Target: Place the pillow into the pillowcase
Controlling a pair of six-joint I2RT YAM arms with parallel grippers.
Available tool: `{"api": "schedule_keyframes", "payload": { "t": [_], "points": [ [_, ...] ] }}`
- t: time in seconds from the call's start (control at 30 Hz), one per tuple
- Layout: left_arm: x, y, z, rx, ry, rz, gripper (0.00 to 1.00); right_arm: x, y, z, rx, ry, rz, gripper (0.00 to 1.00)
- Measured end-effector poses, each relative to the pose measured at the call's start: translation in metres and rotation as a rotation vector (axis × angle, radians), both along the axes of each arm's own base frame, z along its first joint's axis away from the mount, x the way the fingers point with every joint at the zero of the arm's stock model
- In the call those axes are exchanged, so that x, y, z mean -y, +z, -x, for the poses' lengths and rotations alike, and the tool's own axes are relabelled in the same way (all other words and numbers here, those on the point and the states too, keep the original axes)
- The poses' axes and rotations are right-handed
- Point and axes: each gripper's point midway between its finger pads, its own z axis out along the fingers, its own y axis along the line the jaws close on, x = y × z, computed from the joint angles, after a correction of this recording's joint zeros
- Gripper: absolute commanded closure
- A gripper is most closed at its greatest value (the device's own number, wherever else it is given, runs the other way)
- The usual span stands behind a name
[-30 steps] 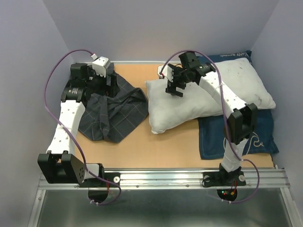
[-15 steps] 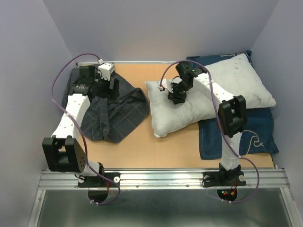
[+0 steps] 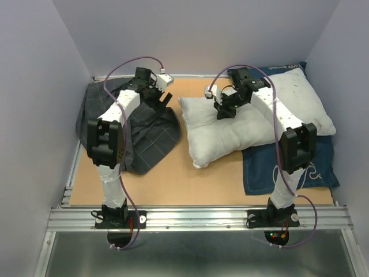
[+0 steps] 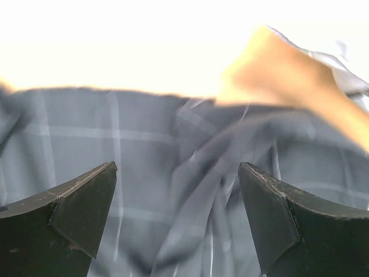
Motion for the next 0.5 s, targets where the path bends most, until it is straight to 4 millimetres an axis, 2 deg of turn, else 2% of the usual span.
{"api": "schedule_keyframes", "payload": {
  "t": [0.1,0.17,0.2,0.27,0.3,0.37,0.5],
  "points": [
    [0.025,-0.025,-0.004,-0.031,-0.062,-0.013,0.1,0.012,0.01,0.0,-0.005,-0.035,-0.022,1.0],
    [0.045,-0.042,-0.011,-0.054,-0.102,-0.017,0.21,0.021,0.019,0.002,-0.006,-0.06,-0.038,0.99],
    [0.054,-0.049,-0.016,-0.058,-0.118,-0.015,0.42,0.024,0.025,0.005,-0.005,-0.064,-0.047,1.0],
    [0.071,-0.064,-0.023,-0.08,-0.147,-0.012,0.63,0.026,0.035,0.012,0.005,-0.064,-0.061,0.99],
    [0.079,-0.07,-0.028,-0.088,-0.155,-0.006,0.83,0.026,0.04,0.017,0.009,-0.062,-0.068,0.99],
    [0.091,-0.079,-0.04,-0.097,-0.156,0.011,1.0,0.027,0.051,0.029,0.016,-0.055,-0.083,1.0],
    [0.104,-0.083,-0.072,-0.063,-0.103,0.054,1.0,0.029,0.059,0.052,-0.002,-0.045,-0.101,0.99]
  ]
}}
